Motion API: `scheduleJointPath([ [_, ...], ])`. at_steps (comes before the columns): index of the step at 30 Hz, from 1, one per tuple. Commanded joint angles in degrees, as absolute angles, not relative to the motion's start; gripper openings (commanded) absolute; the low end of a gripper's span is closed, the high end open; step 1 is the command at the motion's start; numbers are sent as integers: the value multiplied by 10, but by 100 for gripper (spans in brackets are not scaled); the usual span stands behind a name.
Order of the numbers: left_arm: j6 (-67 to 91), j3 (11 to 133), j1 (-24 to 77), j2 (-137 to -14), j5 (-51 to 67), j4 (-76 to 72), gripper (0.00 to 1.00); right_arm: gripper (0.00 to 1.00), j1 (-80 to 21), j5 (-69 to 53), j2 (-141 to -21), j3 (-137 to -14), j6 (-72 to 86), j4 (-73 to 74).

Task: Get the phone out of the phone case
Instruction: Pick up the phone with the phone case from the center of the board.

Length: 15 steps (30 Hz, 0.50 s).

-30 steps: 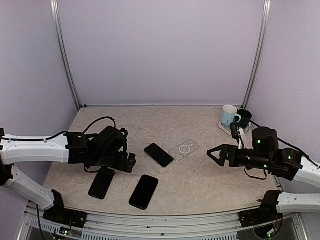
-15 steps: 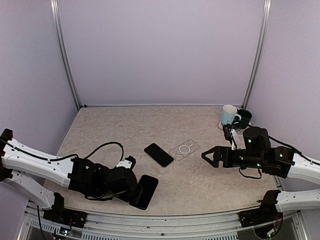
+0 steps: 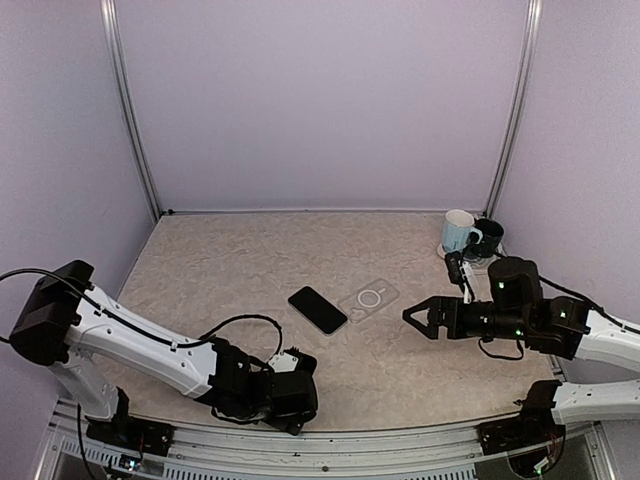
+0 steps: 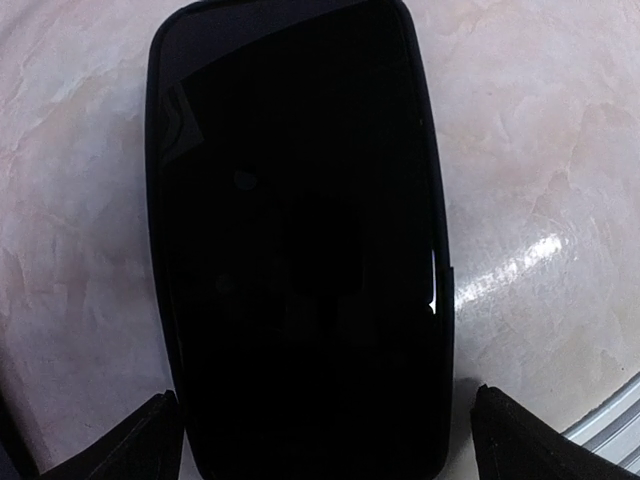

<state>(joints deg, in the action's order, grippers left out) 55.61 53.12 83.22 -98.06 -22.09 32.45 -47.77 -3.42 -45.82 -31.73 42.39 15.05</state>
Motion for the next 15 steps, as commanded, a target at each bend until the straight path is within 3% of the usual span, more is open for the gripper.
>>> scheduleJointPath([
  [1, 563, 545, 827, -999, -202, 311, 99, 99, -473, -36, -446, -306, 423, 142],
  [9, 565, 535, 822, -1012, -202, 309, 97, 99, -473, -41, -448, -306, 423, 138],
  [15, 557, 523, 816, -1025, -208, 312, 79, 99, -473, -45, -447, -305, 423, 142],
])
